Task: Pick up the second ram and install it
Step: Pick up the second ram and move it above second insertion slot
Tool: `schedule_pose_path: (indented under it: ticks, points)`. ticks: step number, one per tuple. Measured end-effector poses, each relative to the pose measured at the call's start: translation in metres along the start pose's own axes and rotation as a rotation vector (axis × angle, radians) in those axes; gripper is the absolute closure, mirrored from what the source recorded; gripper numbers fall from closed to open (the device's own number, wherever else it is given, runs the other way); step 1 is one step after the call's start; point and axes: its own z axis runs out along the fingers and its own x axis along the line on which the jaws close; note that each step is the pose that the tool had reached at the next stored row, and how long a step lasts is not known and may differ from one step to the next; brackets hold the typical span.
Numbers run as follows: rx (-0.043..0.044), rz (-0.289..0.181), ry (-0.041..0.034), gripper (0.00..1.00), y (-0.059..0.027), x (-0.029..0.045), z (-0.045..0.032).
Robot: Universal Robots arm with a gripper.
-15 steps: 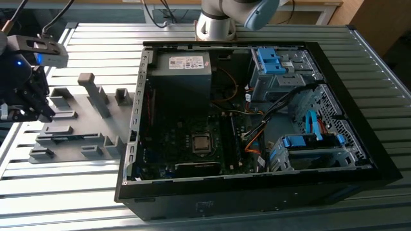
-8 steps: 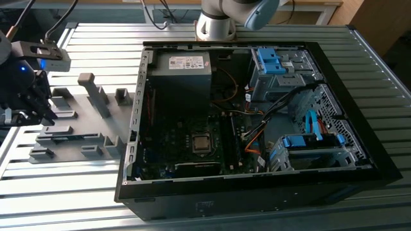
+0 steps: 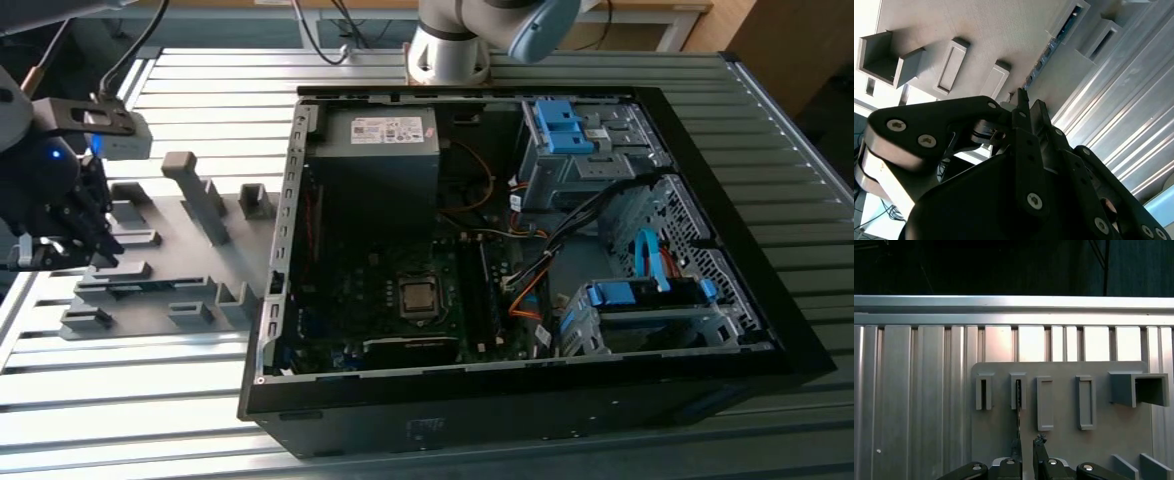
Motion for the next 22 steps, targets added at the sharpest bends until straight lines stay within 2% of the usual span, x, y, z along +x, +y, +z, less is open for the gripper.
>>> schedule_pose_path:
  ticks: [22]
  points:
    - [0.0011,0.0,0.0,0.76,-0.001,0.0037,0.0282]
